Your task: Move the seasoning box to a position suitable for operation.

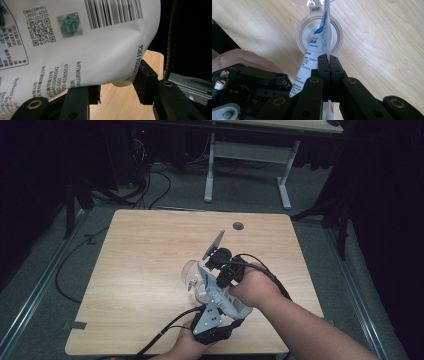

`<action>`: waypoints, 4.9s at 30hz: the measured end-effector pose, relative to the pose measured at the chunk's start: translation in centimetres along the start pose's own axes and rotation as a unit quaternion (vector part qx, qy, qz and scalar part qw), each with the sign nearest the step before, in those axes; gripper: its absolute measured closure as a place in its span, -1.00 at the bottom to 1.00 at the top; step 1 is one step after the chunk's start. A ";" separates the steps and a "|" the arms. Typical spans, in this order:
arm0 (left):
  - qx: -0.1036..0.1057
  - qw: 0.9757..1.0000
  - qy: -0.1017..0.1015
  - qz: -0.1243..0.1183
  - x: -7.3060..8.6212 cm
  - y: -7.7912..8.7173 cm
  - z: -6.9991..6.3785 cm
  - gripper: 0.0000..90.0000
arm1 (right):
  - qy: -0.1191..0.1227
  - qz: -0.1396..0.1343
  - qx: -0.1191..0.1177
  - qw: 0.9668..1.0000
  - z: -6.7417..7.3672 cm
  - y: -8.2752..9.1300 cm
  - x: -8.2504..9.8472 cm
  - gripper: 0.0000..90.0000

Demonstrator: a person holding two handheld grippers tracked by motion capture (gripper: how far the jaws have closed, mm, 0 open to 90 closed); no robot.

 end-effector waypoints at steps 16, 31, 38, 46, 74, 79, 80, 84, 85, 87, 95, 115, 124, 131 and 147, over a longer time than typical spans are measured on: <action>-0.003 1.000 -0.002 -0.001 0.0 0.0 0.0 0.37 | 0.001 0.001 0.002 1.000 0.1 0.0 -0.1 1.00; -0.001 1.000 0.001 -0.005 -0.1 0.2 0.0 0.37 | 0.004 0.000 0.001 1.000 0.2 0.0 -0.2 1.00; -0.001 1.000 0.000 -0.005 -0.1 0.2 0.0 0.36 | 0.005 0.000 0.002 1.000 0.2 0.0 -0.2 1.00; 0.001 1.000 0.001 -0.006 -0.1 0.2 -0.1 0.37 | 0.007 0.000 0.001 1.000 0.2 -0.1 -0.2 1.00; 0.001 1.000 0.005 -0.009 -0.2 0.3 0.0 0.36 | 0.009 0.000 0.005 1.000 0.3 -0.1 -0.4 1.00; 0.000 1.000 0.005 -0.009 -0.2 0.3 0.0 0.36 | 0.009 -0.001 0.004 1.000 0.3 -0.1 -0.4 1.00; 0.000 1.000 0.005 -0.009 -0.3 0.3 0.0 0.36 | 0.012 -0.002 0.004 1.000 0.3 -0.1 -0.4 1.00; 0.000 1.000 0.005 -0.010 -0.3 0.3 0.0 0.36 | 0.014 -0.001 0.006 1.000 0.3 -0.1 -0.5 1.00; 0.000 1.000 0.005 -0.010 -0.3 0.3 0.0 0.36 | 0.015 0.000 0.006 1.000 0.3 -0.1 -0.5 1.00; 0.000 1.000 0.005 -0.010 -0.3 0.3 0.0 0.36 | 0.015 -0.001 0.005 1.000 0.3 -0.2 -0.5 1.00; 0.000 1.000 0.005 -0.011 -0.3 0.4 0.0 0.36 | 0.015 -0.001 0.006 1.000 0.4 -0.1 -0.5 1.00; 0.000 1.000 0.004 -0.012 -0.3 0.4 0.0 0.36 | 0.018 -0.001 0.007 1.000 0.4 -0.2 -0.6 1.00; -0.001 1.000 0.005 -0.013 -0.3 0.4 0.0 0.36 | 0.016 -0.002 0.005 1.000 0.4 -0.3 -0.6 1.00; -0.002 1.000 0.005 -0.015 -0.4 0.5 0.1 0.34 | 0.015 -0.003 0.004 1.000 0.4 -0.3 -0.8 1.00; -0.001 1.000 0.007 -0.018 -0.4 0.5 0.0 0.33 | 0.015 -0.004 0.007 1.000 0.4 -0.1 -0.8 1.00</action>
Point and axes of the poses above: each handheld gripper's, and its own axes: y roughly backward along the jaws, x roughly out of its underside, z roughly to its left, the point moved 4 cm from there along -y, roughly forward along the jaws
